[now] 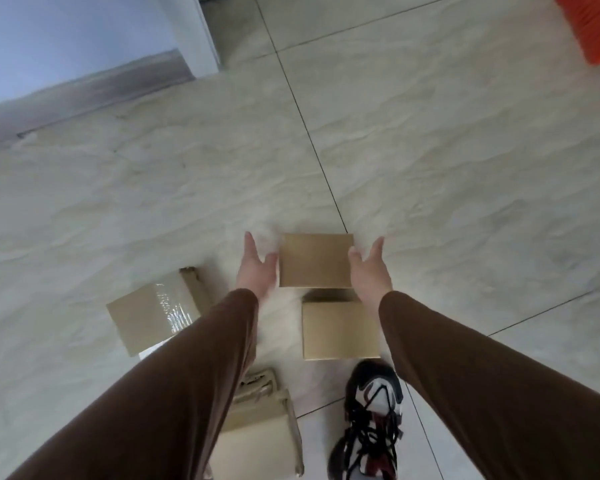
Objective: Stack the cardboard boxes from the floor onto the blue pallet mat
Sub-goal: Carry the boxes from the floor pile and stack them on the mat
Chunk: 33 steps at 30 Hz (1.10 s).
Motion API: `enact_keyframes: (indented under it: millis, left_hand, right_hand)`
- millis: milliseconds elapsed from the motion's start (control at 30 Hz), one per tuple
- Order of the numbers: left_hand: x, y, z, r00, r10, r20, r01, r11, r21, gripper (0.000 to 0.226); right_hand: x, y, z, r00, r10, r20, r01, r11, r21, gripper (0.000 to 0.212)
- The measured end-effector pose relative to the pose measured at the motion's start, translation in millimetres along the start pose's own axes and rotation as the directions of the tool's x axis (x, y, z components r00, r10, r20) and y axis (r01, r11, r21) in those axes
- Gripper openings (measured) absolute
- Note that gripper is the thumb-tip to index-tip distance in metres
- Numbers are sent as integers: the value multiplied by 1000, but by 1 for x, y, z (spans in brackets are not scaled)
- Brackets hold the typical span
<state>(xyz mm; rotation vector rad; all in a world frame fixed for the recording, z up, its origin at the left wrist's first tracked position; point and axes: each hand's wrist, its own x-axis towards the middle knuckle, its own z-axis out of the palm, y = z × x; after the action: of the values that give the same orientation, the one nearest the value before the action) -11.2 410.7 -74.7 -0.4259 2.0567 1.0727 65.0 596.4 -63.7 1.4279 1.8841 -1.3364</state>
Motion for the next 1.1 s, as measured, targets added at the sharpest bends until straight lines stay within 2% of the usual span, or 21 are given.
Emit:
enact_keyframes:
  millis: [67, 133, 200, 300, 533, 667, 933, 1100]
  left_hand:
    - [11, 3, 23, 992, -94, 85, 104, 988, -111, 67]
    - [13, 4, 33, 982, -119, 146, 145, 972, -185, 64]
    - [9, 4, 32, 981, -118, 155, 152, 960, -233, 60]
    - [-9, 5, 9, 986, -101, 135, 138, 943, -304, 57]
    - [-103, 9, -116, 997, 17, 77, 16, 913, -407, 65]
    - [-166, -12, -202, 999, 28, 23, -14, 886, -464, 65]
    - [-263, -108, -341, 992, -4, -124, -70, 809, -584, 77]
    - [-310, -183, -409, 980, -105, -169, -33, 752, -658, 66]
  right_hand:
    - [12, 3, 10, 995, 73, 64, -76, 997, 31, 72]
    - [14, 5, 20, 989, 115, 95, -121, 991, 58, 69]
    - [6, 1, 27, 984, 138, 112, -148, 985, 91, 64]
    - [-21, -17, 32, 990, 102, 95, -112, 988, 111, 58]
    - [-148, -73, 72, 995, -89, 35, 82, 983, 165, 52]
    - [-230, -95, 120, 981, -192, 40, 181, 965, 190, 45]
    - [-364, -99, 225, 919, -310, 244, 287, 950, 127, 29]
    - [-433, -82, 296, 890, -331, 315, 310, 944, 115, 40]
